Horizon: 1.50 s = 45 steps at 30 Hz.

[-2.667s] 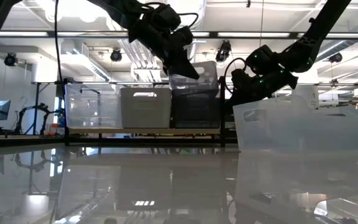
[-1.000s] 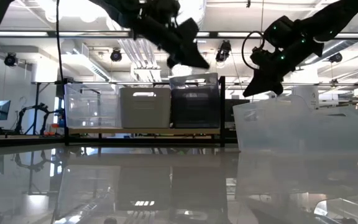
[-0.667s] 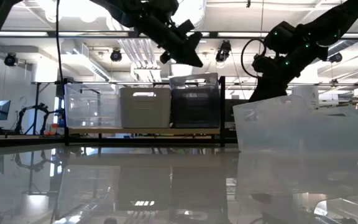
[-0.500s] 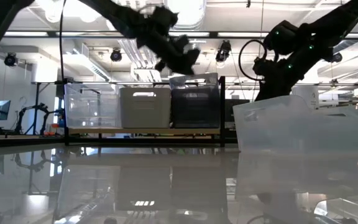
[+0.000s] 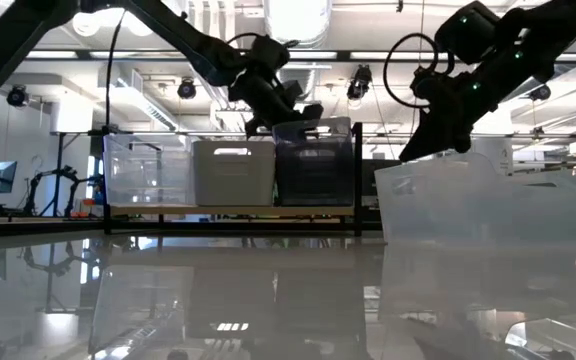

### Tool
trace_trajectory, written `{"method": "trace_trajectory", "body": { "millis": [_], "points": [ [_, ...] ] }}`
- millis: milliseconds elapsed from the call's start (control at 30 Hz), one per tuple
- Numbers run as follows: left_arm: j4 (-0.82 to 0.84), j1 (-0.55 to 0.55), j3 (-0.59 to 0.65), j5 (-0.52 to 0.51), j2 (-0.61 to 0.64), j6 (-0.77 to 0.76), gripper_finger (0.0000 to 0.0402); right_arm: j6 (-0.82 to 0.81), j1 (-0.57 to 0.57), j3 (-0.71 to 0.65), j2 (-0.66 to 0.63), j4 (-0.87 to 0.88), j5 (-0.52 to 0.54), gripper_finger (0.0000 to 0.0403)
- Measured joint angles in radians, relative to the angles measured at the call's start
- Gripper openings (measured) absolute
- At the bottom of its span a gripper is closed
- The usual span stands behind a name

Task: Stack baskets on shelf by color
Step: Stack the black bin on top of the black bin on the shelf

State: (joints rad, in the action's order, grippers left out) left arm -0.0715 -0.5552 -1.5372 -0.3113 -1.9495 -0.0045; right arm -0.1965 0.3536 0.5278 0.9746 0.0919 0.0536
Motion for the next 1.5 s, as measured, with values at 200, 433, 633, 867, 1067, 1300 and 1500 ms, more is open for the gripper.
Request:
{"method": "trace_trajectory", "body": {
  "millis": [200, 433, 633, 867, 1067, 1300, 1500],
  "points": [
    [-0.003, -0.002, -0.001, 0.042, -0.026, -0.043, 0.0000, -0.006, -0.005, 0.000, -0.030, 0.000, 0.000, 0.0009],
    [0.015, 0.016, -0.019, 0.071, 0.014, 0.014, 0.0000, -0.006, -0.005, 0.000, -0.050, 0.010, 0.000, 0.0009],
    [0.015, 0.126, 0.000, 0.179, 0.163, 0.079, 0.0000, -0.006, -0.016, -0.005, -0.071, 0.034, 0.005, 0.0008],
    [0.038, 0.270, 0.050, 0.253, 0.168, 0.062, 0.0000, -0.031, -0.064, -0.049, -0.129, 0.034, 0.034, 0.0009],
    [0.029, 0.304, 0.090, 0.175, 0.089, 0.006, 0.0000, -0.061, -0.106, -0.064, -0.183, 0.033, 0.054, 0.0009],
    [0.012, 0.316, 0.089, 0.154, 0.055, -0.023, 0.0000, -0.067, -0.130, -0.064, -0.237, 0.034, 0.054, 0.0009],
    [0.027, 0.328, 0.075, 0.122, 0.115, -0.020, 0.0000, -0.066, -0.129, -0.064, -0.253, 0.043, 0.055, 0.0009]
  ]
}}
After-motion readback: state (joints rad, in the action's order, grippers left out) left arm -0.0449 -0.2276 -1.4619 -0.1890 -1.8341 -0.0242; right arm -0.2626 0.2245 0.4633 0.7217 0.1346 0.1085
